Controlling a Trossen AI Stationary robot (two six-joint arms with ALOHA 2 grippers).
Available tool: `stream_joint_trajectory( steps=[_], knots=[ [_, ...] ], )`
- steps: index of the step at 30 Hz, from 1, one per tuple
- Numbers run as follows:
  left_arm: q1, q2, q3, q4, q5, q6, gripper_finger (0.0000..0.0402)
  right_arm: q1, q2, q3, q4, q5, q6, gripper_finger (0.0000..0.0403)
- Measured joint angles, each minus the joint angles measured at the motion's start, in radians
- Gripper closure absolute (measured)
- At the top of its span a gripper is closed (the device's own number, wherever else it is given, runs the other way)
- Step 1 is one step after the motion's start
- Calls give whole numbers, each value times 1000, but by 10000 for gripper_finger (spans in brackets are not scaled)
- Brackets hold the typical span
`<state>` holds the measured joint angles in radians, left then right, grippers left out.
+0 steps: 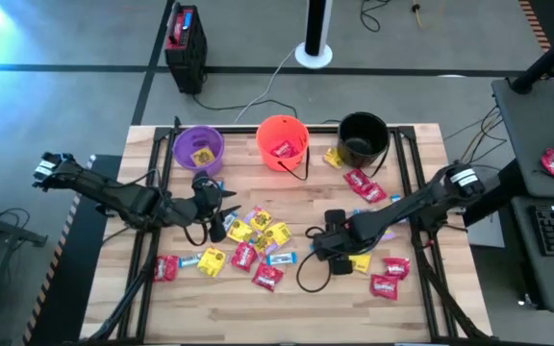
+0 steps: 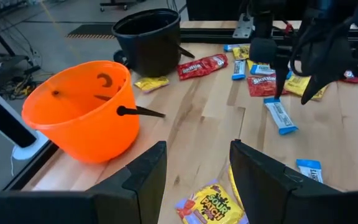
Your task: Sort candy by brand, put in halloween buckets
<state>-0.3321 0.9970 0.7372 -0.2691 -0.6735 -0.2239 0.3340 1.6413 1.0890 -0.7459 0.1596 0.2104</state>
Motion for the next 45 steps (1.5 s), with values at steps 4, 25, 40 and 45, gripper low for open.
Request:
stream_joint_trajectory(
  steps=[4, 25, 40, 45],
  knots=[
    [0, 0, 0, 0, 0, 2, 240, 0, 12, -9, 0, 24, -20, 186],
    [0, 0, -1, 0, -61, 7, 240, -47, 81, -26, 112, -7, -125, 188],
    [3, 0, -2, 5, -79, 40, 240, -57, 143, -30, 132, -67, -179, 251],
    [10, 0, -2, 7, -79, 47, 240, -74, 141, -31, 133, -92, -187, 303]
  ],
)
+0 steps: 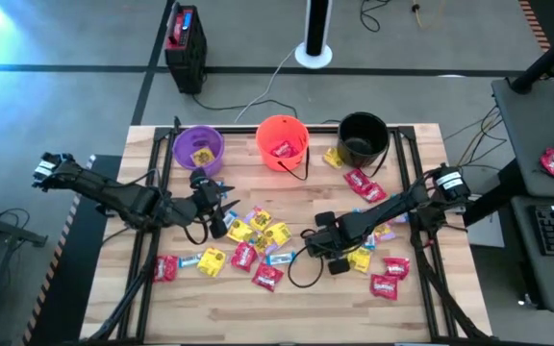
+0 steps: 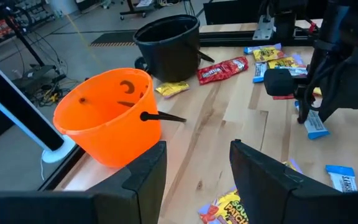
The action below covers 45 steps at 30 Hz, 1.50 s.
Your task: Sort candy by brand, put in halloween buckets
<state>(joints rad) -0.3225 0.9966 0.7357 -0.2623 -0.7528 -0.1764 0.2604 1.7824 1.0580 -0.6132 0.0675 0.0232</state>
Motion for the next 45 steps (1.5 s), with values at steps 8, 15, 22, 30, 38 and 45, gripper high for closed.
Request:
stream_joint_trajectory(
  steps=[8, 15, 22, 30, 38, 45],
  knots=[
    [4, 0, 0, 0, 0, 3, 240, -6, -2, 1, 4, 6, -5, 310],
    [4, 0, 0, 0, 0, 3, 240, -6, -35, 12, -3, 13, 3, 313],
    [4, 0, -1, 0, 0, 3, 240, -7, -81, 16, -3, 13, 21, 327],
    [4, 0, -5, 1, 0, 3, 240, -8, -92, 16, -3, 13, 29, 379],
    [4, 0, -5, 1, 0, 3, 240, -20, -94, 18, -3, 16, 28, 388],
    [5, 0, -5, 1, 0, 3, 240, -44, -101, 18, -4, 18, 17, 389]
  ],
)
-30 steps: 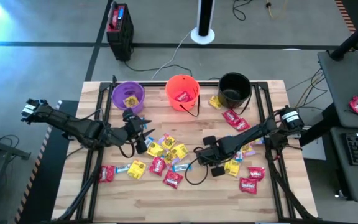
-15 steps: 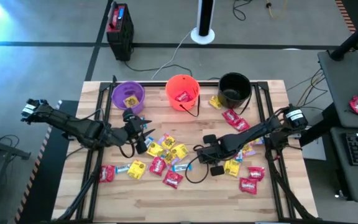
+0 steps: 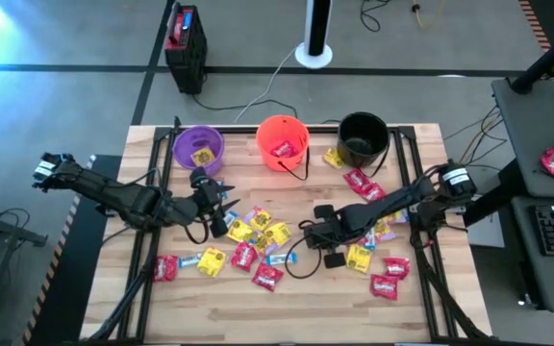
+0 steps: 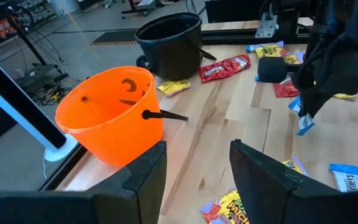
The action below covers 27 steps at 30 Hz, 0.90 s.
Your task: Sort candy by brand, put in halloween buckets
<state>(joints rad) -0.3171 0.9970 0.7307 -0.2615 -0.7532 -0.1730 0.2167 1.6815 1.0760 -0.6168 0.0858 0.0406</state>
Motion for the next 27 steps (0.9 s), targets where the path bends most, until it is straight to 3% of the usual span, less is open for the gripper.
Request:
stream_joint_trajectory(
  steps=[6, 10, 16, 23, 27],
  knots=[
    [11, 0, 0, 1, -6, 8, 240, -51, -11, 70, -52, 54, -13, 390],
    [17, 0, 3, 1, -58, 16, 240, -94, -12, 166, -103, 185, -45, 390],
    [19, 0, 29, 1, -50, 16, 240, -169, -12, 287, -156, 429, -102, 390],
    [19, 0, 54, 0, -50, 15, 240, -283, -12, 408, -258, 605, -100, 390],
    [19, 0, 54, 0, -50, 15, 240, -358, -16, 445, -325, 624, -65, 390]
  ],
)
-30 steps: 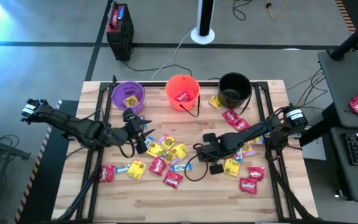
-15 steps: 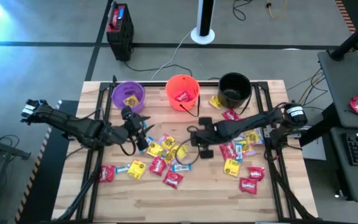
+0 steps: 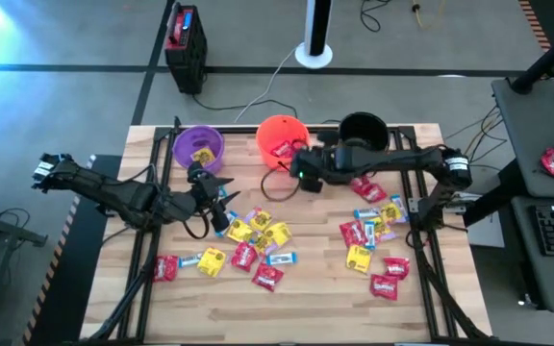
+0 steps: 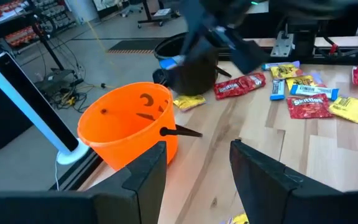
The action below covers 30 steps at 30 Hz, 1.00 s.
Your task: Sort candy by brand, put in halloween buckets
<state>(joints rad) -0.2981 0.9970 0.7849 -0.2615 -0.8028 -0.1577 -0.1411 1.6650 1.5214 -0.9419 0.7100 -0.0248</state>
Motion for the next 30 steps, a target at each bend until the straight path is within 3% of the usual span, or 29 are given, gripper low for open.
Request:
stream_joint_trajectory(
  steps=[12, 21, 26, 30],
  knots=[
    [0, 0, -2, -1, 0, 0, 240, -122, -151, 2, -161, -3, 89, 390],
    [0, 0, -2, -2, 0, 0, 240, -224, -322, 0, -180, -89, 233, 390],
    [0, 0, -2, -9, 0, 0, 240, -329, -337, -2, -186, -190, 352, 390],
    [0, 0, -2, -18, 0, 0, 240, -400, -299, -3, -241, -184, 411, 390]
  ],
)
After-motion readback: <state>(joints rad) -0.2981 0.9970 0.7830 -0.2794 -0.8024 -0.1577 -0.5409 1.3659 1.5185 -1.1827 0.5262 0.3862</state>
